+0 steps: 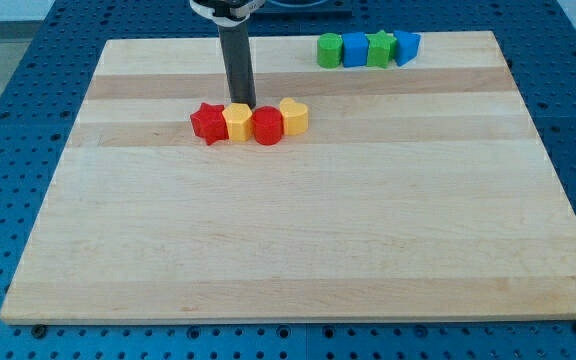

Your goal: Move the red star slightly to the down

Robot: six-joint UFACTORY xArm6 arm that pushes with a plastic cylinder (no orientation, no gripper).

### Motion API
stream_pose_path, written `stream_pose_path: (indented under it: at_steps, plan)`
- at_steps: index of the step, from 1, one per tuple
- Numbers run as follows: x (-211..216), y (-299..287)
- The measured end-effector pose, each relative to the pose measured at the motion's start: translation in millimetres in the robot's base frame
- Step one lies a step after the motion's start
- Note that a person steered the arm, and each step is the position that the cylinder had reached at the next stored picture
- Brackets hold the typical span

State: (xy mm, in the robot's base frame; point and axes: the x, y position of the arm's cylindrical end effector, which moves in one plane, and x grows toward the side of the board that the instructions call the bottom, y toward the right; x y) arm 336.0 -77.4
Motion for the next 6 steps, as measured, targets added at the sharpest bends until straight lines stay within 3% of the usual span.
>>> stream_pose_path:
  at_steps: [2,3,6]
  plan:
    - [-23.0,-37.3]
    - [-14.8,-50.3]
    - [83.1,-48.9]
